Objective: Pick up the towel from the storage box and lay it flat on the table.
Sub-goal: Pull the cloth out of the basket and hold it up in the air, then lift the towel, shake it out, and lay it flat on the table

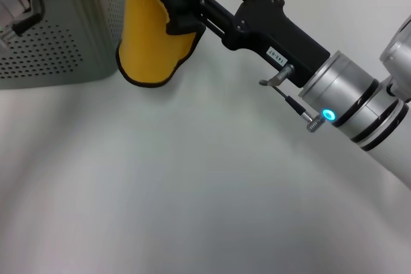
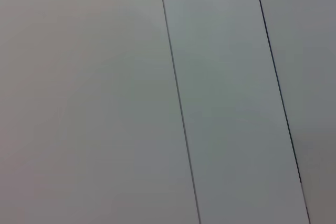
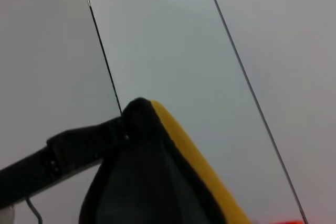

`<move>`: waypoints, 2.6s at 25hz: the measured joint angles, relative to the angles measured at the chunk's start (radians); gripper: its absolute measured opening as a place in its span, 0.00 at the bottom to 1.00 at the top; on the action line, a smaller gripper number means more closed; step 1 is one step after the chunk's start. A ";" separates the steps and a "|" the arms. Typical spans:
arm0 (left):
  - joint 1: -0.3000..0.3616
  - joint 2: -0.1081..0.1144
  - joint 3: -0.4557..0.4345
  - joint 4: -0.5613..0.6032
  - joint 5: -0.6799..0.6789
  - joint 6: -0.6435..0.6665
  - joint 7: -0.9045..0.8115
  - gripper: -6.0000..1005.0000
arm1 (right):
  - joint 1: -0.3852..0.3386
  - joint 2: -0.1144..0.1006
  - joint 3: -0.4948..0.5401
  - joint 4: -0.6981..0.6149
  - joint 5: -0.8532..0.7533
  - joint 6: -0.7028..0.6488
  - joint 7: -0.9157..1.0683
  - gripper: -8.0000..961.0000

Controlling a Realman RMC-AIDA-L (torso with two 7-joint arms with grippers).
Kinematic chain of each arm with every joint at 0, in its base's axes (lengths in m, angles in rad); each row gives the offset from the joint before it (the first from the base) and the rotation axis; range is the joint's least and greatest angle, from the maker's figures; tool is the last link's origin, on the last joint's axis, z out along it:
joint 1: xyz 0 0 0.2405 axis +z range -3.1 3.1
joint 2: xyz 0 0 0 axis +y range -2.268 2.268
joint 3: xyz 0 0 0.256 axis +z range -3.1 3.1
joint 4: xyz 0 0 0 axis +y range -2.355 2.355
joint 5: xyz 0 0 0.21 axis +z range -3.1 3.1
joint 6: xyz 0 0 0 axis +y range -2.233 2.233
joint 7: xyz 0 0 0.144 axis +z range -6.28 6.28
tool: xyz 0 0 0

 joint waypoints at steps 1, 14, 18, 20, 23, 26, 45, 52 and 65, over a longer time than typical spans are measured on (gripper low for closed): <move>0.001 0.000 0.000 0.000 -0.003 0.000 0.002 0.03 | -0.001 0.000 0.000 0.000 -0.003 0.002 -0.002 0.66; 0.003 0.002 0.005 -0.008 0.000 0.000 0.001 0.03 | -0.002 -0.001 0.004 0.005 -0.049 -0.031 -0.009 0.49; 0.004 0.003 0.009 -0.023 -0.004 0.000 0.003 0.03 | -0.005 -0.002 0.001 0.005 -0.053 -0.047 -0.007 0.45; 0.003 0.003 0.009 -0.026 -0.005 0.001 0.003 0.03 | -0.004 -0.002 0.001 0.005 -0.067 -0.048 -0.002 0.43; 0.003 0.002 0.008 -0.027 -0.006 0.003 0.003 0.04 | -0.003 -0.002 0.000 0.005 -0.085 -0.047 0.009 0.38; 0.005 0.002 0.008 -0.027 -0.007 0.003 0.003 0.04 | -0.007 -0.001 -0.002 0.005 -0.087 -0.050 0.014 0.33; 0.012 0.002 0.008 -0.026 -0.010 0.005 0.004 0.05 | -0.038 -0.004 0.007 0.050 -0.126 -0.172 0.014 0.05; 0.015 0.008 -0.008 -0.056 0.009 0.068 0.004 0.05 | -0.063 -0.009 0.022 0.065 -0.127 -0.242 0.014 0.01; 0.002 0.009 -0.145 -0.264 0.102 0.427 0.005 0.07 | -0.086 -0.113 0.373 -0.166 -0.707 -0.054 0.277 0.02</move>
